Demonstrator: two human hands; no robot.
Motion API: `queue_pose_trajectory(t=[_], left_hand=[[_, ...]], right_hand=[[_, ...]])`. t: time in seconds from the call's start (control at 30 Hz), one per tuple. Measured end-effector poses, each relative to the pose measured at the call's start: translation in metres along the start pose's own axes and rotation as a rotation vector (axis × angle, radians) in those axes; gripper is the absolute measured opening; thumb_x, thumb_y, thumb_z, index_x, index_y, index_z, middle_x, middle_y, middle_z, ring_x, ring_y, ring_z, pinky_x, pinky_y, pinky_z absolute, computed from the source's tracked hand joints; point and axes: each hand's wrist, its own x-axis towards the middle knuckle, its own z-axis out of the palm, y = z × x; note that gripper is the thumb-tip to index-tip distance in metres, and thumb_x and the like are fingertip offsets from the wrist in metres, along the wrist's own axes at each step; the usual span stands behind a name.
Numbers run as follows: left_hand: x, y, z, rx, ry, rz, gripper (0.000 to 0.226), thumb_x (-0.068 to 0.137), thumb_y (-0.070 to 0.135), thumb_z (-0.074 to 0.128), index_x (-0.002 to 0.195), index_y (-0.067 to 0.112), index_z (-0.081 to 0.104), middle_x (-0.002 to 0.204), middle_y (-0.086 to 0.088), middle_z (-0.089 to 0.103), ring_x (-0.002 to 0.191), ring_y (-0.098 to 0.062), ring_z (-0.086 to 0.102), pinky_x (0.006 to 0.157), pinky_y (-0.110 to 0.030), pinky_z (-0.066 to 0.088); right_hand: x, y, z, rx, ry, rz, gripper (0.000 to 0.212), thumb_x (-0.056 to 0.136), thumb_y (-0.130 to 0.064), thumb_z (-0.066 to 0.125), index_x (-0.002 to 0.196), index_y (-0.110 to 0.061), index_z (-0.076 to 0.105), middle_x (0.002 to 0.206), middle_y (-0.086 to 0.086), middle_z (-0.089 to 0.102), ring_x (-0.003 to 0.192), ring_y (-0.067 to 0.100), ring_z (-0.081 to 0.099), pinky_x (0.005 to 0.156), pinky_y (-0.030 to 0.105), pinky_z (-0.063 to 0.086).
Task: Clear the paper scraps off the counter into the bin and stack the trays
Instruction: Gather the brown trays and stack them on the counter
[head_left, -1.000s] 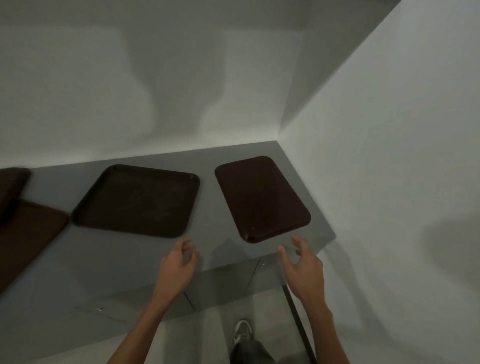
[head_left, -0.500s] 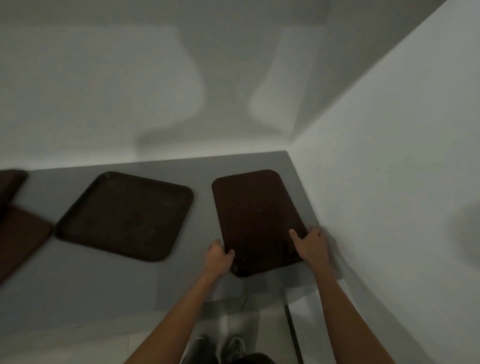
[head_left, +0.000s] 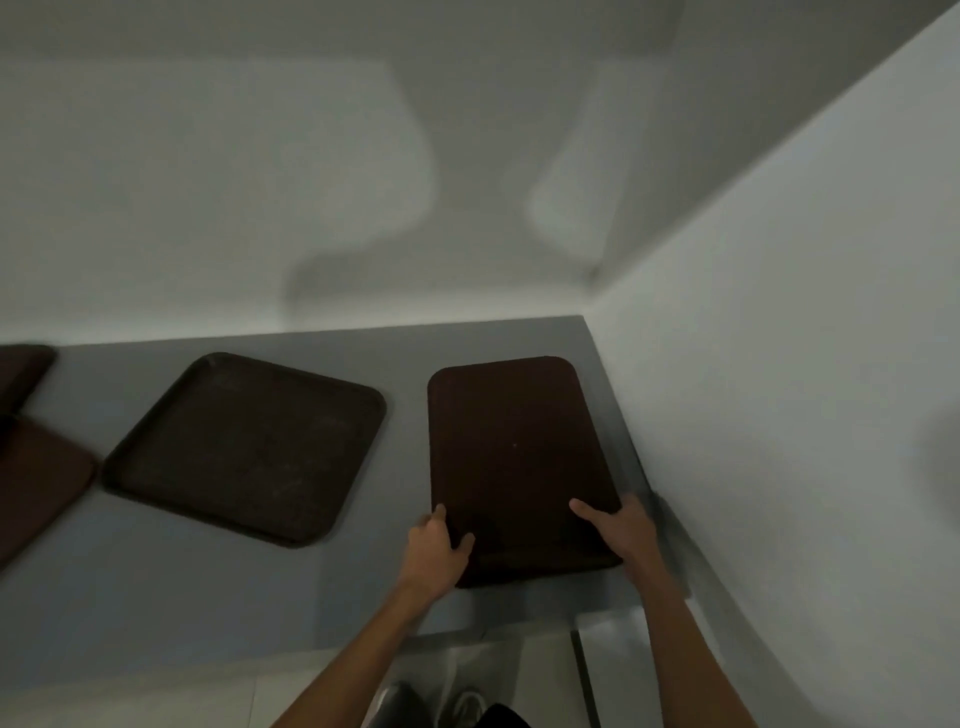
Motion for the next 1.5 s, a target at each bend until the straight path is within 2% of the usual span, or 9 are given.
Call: queue_pose_trajectory(t=[0.1, 0.23, 0.4, 0.53, 0.77, 1.0, 1.23, 1.37, 1.5], left_hand=[[-0.007, -0.004, -0.020, -0.094, -0.071, -0.007, 0.067, 0.101, 0.046, 0.060, 0.154, 0.009, 0.042, 0.141, -0.006, 0.062, 0.128, -0.023, 0.060, 0.103, -0.027, 0.046], [-0.025, 0.007, -0.056, -0.281, -0.089, 0.045, 0.028, 0.102, 0.046, 0.057, 0.126, 0.031, 0.059, 0.117, 0.017, 0.062, 0.124, -0.011, 0.060, 0.098, -0.023, 0.047], [-0.046, 0.043, -0.103, -0.605, -0.031, 0.158, 0.070, 0.084, 0.084, 0.049, 0.131, 0.034, 0.064, 0.128, 0.016, 0.070, 0.123, -0.005, 0.063, 0.103, -0.034, 0.052], [-0.055, 0.077, -0.149, -0.866, -0.084, 0.176, 0.051, 0.093, 0.071, 0.049, 0.128, 0.038, 0.066, 0.117, 0.004, 0.075, 0.108, -0.012, 0.072, 0.094, -0.039, 0.056], [-0.047, 0.059, -0.174, -0.562, 0.074, 0.186, 0.033, 0.099, 0.035, 0.053, 0.133, 0.032, 0.056, 0.108, 0.000, 0.076, 0.099, -0.015, 0.073, 0.098, -0.049, 0.055], [-0.068, 0.039, -0.170, -0.585, 0.190, 0.247, 0.042, 0.107, 0.019, 0.045, 0.149, 0.027, 0.049, 0.125, 0.011, 0.070, 0.111, -0.003, 0.068, 0.100, -0.033, 0.055], [-0.054, 0.002, -0.144, -0.533, 0.323, 0.349, 0.044, 0.107, 0.019, 0.052, 0.151, 0.025, 0.050, 0.128, 0.020, 0.070, 0.119, -0.002, 0.066, 0.101, -0.026, 0.054], [-0.027, -0.016, -0.106, -0.560, 0.407, 0.343, 0.044, 0.107, 0.012, 0.051, 0.151, 0.019, 0.052, 0.137, 0.015, 0.066, 0.128, -0.003, 0.061, 0.109, -0.027, 0.049], [-0.009, -0.018, -0.083, -0.566, 0.441, 0.290, 0.033, 0.108, 0.014, 0.051, 0.136, 0.023, 0.064, 0.121, 0.018, 0.071, 0.115, 0.003, 0.066, 0.096, -0.014, 0.049]], right_hand=[[-0.056, -0.029, -0.010, 0.214, -0.028, -0.126, 0.057, 0.076, -0.043, 0.092, 0.120, -0.019, 0.067, 0.113, 0.004, 0.075, 0.099, 0.023, 0.074, 0.090, 0.047, 0.063], [-0.110, -0.069, -0.003, 0.537, -0.191, -0.286, 0.036, 0.089, -0.017, 0.084, 0.122, -0.021, 0.071, 0.114, 0.000, 0.080, 0.104, 0.022, 0.077, 0.093, 0.045, 0.062], [-0.158, -0.109, 0.043, 0.661, -0.362, -0.381, 0.034, 0.087, -0.006, 0.078, 0.118, -0.008, 0.065, 0.117, 0.015, 0.074, 0.108, 0.026, 0.071, 0.097, 0.047, 0.056], [-0.188, -0.131, 0.077, 0.465, -0.513, -0.595, 0.020, 0.095, -0.021, 0.074, 0.105, -0.011, 0.059, 0.099, 0.007, 0.069, 0.095, 0.019, 0.066, 0.084, 0.037, 0.054], [-0.181, -0.130, 0.111, 0.399, -0.669, -0.536, 0.030, 0.103, -0.049, 0.058, 0.124, -0.029, 0.066, 0.135, -0.012, 0.066, 0.129, 0.012, 0.063, 0.111, 0.044, 0.050], [-0.104, -0.075, 0.132, 0.017, 0.126, -0.506, 0.045, 0.107, -0.037, 0.056, 0.147, -0.018, 0.047, 0.146, 0.007, 0.055, 0.133, 0.028, 0.056, 0.110, 0.039, 0.046], [-0.045, -0.039, 0.102, -0.158, 0.364, -0.529, 0.028, 0.105, -0.012, 0.046, 0.111, -0.003, 0.071, 0.109, 0.020, 0.066, 0.105, 0.040, 0.062, 0.087, 0.035, 0.041], [-0.025, -0.015, 0.091, -0.384, 0.405, -0.340, 0.047, 0.107, -0.041, 0.052, 0.144, -0.011, 0.050, 0.137, 0.023, 0.048, 0.119, 0.046, 0.052, 0.097, 0.056, 0.048], [-0.013, 0.004, 0.082, -0.261, 0.335, -0.385, 0.042, 0.111, -0.034, 0.046, 0.141, -0.005, 0.053, 0.133, 0.022, 0.054, 0.108, 0.043, 0.062, 0.091, 0.049, 0.052]])
